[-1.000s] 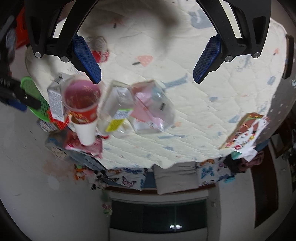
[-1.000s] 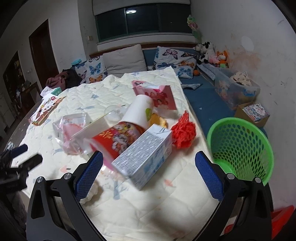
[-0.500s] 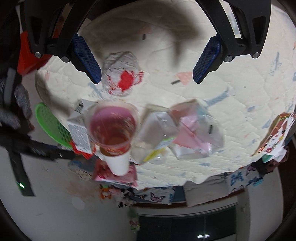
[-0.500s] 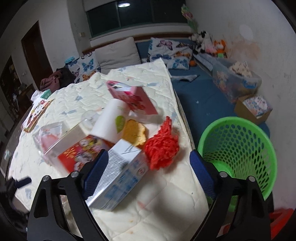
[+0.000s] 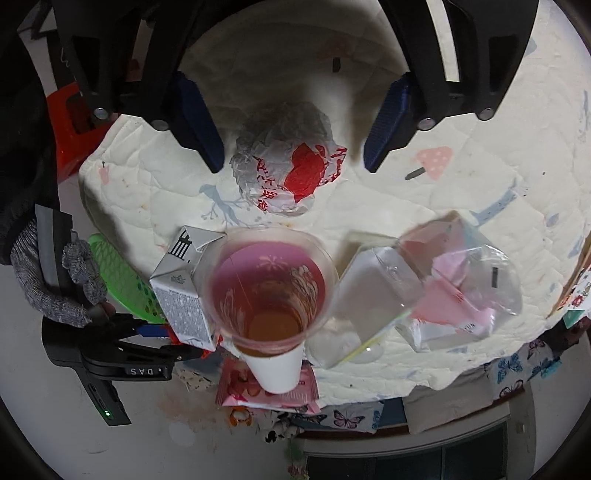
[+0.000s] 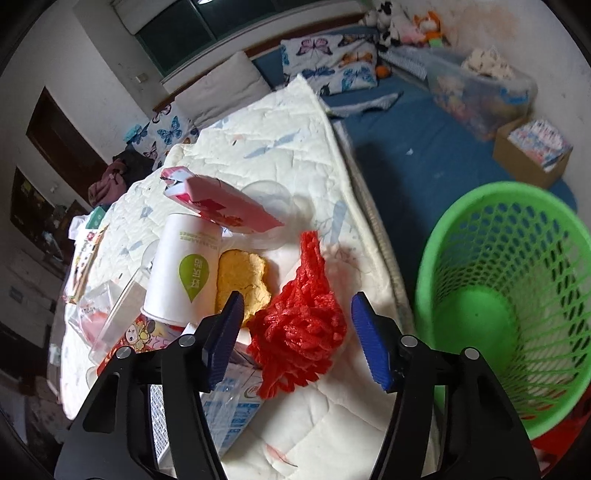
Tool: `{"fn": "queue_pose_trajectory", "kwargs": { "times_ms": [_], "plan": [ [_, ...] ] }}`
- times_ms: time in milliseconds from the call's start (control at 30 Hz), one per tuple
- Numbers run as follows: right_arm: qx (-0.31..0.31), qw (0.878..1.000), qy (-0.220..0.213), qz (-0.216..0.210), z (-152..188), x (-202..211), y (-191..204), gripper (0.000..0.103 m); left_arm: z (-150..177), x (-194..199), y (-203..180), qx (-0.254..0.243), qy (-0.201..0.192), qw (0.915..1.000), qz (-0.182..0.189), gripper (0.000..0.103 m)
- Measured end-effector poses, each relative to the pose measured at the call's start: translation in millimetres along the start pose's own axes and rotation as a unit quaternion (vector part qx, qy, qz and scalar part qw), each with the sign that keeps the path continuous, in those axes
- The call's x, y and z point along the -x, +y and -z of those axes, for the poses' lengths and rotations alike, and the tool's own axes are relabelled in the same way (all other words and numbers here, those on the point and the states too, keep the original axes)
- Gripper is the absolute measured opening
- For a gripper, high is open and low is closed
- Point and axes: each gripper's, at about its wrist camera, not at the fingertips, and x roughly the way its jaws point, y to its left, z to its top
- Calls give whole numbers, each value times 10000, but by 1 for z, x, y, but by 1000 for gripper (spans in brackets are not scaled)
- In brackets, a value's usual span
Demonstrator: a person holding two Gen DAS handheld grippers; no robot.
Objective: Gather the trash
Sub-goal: 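Grasp the crumpled paper ball with the left tool while the right tool grasps the red netting, then carry the paper ball and red netting to the green basket and release both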
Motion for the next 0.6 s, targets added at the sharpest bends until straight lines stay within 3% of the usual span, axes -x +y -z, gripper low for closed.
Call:
{"fn": "queue_pose_trajectory", "kwargs": {
  "times_ms": [100, 167, 267, 433, 600],
  "plan": [
    [-68, 9999, 105, -92, 0, -7, -3, 51, -1, -5, 0, 11, 59, 10000, 52, 68],
    [-153, 9997, 102, -171, 0, -6, -7, 48, -1, -6, 0, 6, 88, 9999, 108, 58],
    [-170, 9997, -26, -198, 4, 2, -9, 43, -2, -7, 1, 10, 124, 9998, 153, 52],
    [-133, 9992, -302, -217, 10, 27, -9, 42, -4, 2, -4, -97, 57, 9997, 205, 48],
    [-155, 9977, -624, -220, 15, 62, -19, 42, -11, 18, -18, -290, -2, 9984, 484, 48]
  ]
}}
